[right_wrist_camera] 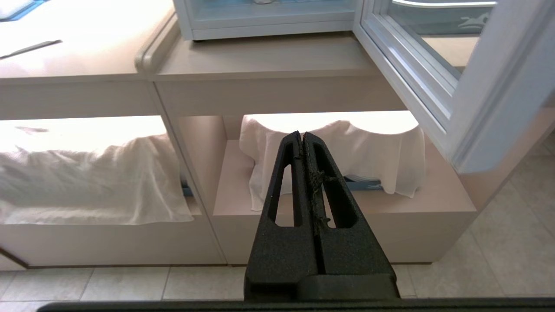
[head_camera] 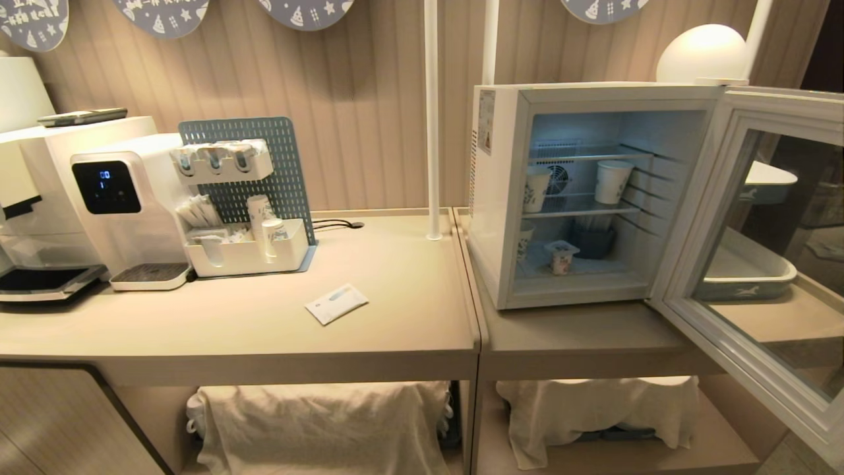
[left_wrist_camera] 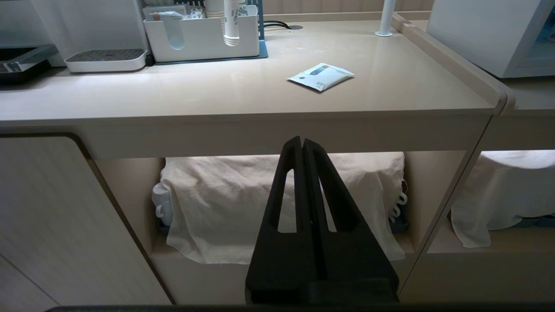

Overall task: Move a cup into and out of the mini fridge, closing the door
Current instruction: Close the freezer door

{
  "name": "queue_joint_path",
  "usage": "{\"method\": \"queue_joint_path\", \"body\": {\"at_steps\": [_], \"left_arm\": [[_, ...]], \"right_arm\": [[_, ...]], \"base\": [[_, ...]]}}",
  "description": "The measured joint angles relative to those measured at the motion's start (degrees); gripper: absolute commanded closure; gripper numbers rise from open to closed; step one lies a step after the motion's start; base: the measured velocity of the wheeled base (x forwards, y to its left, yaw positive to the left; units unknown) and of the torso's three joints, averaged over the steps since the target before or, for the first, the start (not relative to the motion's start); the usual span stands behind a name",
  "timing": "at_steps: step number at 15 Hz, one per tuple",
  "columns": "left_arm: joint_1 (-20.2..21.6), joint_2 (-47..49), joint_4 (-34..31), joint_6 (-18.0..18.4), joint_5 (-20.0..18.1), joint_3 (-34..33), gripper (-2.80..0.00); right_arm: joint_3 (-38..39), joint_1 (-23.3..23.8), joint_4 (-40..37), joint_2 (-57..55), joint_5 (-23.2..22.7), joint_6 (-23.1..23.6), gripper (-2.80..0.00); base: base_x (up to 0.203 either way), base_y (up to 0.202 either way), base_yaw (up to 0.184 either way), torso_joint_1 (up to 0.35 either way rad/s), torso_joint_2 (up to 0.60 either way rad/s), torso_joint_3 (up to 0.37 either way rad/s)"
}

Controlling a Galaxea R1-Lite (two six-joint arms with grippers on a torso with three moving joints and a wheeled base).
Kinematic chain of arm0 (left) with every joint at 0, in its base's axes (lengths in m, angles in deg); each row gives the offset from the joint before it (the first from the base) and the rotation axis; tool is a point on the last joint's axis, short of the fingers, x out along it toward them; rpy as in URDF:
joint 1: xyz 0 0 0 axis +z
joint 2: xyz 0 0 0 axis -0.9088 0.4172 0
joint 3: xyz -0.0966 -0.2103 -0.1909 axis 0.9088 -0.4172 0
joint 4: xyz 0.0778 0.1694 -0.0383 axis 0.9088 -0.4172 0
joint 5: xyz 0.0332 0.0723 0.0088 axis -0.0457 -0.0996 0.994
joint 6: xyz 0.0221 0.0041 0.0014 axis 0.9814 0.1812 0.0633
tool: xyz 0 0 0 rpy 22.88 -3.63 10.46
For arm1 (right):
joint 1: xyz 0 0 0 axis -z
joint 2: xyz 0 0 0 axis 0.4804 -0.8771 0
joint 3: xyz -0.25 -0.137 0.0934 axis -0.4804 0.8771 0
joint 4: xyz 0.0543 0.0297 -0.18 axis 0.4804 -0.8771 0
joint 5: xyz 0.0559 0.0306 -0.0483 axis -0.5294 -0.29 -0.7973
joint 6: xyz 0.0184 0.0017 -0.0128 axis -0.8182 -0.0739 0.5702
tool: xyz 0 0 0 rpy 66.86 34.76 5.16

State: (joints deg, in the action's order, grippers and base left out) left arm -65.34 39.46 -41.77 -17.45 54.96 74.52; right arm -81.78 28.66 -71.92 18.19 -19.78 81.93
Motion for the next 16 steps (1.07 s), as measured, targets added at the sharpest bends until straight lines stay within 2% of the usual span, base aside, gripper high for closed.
{"method": "queue_joint_path", "body": {"at_steps": [5, 16], "left_arm": [[0.00, 0.00, 0.02, 0.18, -0.03, 0.00, 0.00], [0.02, 0.02, 0.06, 0.23, 0.00, 0.06, 0.00]], "right_arm": [[0.00, 0.07, 0.04, -0.02, -0.06, 0.02, 0.00], [0.00, -0.02, 0.15, -0.05, -0.06, 0.09, 0.00]], "base": [[0.000, -0.044, -0.002, 0.002, 0.00, -0.001], [0.000, -0.190, -0.001, 0.002, 0.00, 0.001]]}}
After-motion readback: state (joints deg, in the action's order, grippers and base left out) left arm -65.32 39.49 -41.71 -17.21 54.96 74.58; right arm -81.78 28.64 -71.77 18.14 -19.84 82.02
